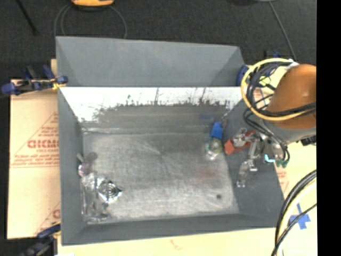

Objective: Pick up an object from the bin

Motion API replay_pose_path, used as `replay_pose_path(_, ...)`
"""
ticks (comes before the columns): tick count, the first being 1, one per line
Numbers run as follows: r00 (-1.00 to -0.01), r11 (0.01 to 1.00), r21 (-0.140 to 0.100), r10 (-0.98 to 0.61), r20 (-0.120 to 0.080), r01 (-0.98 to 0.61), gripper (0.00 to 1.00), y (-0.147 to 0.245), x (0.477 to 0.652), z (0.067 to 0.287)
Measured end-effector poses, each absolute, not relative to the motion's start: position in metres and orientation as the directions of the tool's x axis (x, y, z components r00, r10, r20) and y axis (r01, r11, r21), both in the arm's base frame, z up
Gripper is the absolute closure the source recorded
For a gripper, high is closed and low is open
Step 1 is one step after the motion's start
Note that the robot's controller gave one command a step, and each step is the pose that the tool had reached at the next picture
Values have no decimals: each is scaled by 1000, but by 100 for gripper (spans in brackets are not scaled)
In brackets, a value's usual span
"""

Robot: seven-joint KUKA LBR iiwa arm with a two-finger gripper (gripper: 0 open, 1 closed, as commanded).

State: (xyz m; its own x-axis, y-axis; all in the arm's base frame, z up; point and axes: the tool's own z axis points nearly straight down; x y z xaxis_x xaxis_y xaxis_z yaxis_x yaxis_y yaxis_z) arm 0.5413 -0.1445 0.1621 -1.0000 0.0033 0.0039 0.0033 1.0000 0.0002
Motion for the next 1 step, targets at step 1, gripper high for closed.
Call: replay_pose_path(1,-990,990,-4,-139,-17,-139,0,-97,567,106)
